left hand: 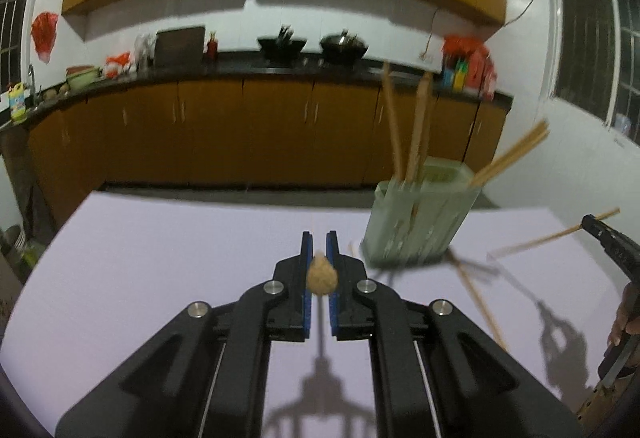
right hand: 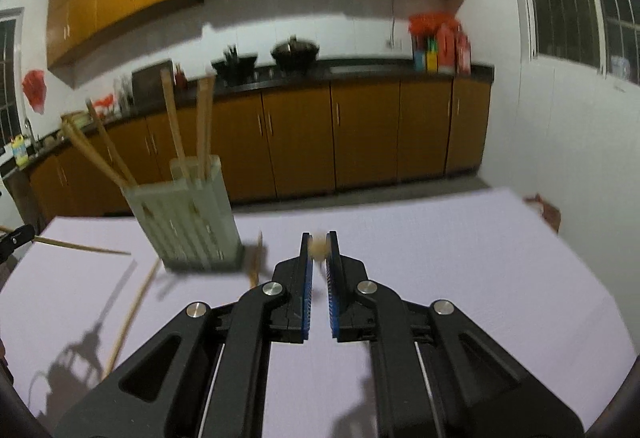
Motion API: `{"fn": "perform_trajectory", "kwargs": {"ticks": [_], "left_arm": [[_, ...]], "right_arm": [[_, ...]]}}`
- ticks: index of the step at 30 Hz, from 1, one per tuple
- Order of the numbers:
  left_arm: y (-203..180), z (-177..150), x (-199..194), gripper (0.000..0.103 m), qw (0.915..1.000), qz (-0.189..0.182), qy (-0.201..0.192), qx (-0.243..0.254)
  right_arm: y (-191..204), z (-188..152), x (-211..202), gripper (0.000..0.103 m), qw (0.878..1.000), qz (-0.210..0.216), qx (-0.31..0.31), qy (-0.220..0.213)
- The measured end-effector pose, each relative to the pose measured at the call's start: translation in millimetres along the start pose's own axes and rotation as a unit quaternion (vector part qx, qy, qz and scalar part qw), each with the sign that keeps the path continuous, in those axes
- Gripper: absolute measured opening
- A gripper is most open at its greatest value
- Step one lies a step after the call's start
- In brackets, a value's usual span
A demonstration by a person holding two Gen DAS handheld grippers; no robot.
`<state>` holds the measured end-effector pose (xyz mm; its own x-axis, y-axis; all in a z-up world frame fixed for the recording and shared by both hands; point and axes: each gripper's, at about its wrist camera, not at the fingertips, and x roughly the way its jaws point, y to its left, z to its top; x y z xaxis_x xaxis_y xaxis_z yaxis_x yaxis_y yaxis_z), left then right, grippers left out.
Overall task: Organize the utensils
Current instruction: 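Lift the held chopsticks upright over the green holder with both tools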
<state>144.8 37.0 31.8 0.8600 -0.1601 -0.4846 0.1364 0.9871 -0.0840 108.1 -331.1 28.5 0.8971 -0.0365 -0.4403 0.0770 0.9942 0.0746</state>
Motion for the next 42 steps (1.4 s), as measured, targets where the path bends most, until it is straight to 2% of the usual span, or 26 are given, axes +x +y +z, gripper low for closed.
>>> {"fn": "perform_trajectory", "kwargs": {"ticks": [3, 8, 13, 17, 21, 27, 31, 36, 39, 42], "left_arm": [[-5.6, 21.7, -14.6, 0.008, 0.9994, -0.025, -0.021, 0.008], [-23.7, 47.1, -35.7, 0.008, 0.9965, -0.068, -0.028, 0.039], [-33.7, 57.0, -47.9, 0.008, 0.9942, -0.068, -0.03, 0.078], [-25.4, 55.7, -42.1, 0.008, 0.9955, -0.043, -0.015, 0.083], [-12.7, 53.6, -44.2, 0.008, 0.9961, -0.055, 0.0, 0.07], [-16.4, 59.2, -44.0, 0.008, 0.995, -0.081, -0.008, 0.058], [-29.6, 77.4, -46.3, 0.007, 0.993, -0.102, -0.036, 0.046], [-53.3, 111.5, -41.9, 0.007, 0.9887, -0.12, -0.084, 0.032], [-67.9, 125.2, -32.1, 0.007, 0.9878, -0.106, -0.107, 0.041], [-76.8, 127.6, -9.1, 0.007, 0.9895, -0.094, -0.099, 0.049]], "right_arm": [[4.4, 21.3, -12.9, 0.007, 1.0, 0.02, 0.002, -0.021], [16.5, 54.4, -41.8, 0.007, 0.996, 0.077, 0.0, -0.05], [31.4, 76.5, -61.5, 0.007, 0.99, 0.114, -0.01, -0.085], [43.8, 84.5, -60.9, 0.007, 0.987, 0.127, -0.021, -0.095], [48.1, 82.2, -54.8, 0.007, 0.987, 0.134, -0.023, -0.091], [53.1, 87.2, -56.7, 0.007, 0.985, 0.144, -0.013, -0.097], [58.5, 103.0, -59.8, 0.007, 0.98, 0.152, -0.006, -0.129], [70.5, 118.6, -50.1, 0.007, 0.973, 0.135, 0.002, -0.187], [73.1, 121.5, -33.9, 0.007, 0.972, 0.121, 0.011, -0.203], [75.9, 117.5, -8.4, 0.007, 0.975, 0.114, 0.016, -0.19]]}}
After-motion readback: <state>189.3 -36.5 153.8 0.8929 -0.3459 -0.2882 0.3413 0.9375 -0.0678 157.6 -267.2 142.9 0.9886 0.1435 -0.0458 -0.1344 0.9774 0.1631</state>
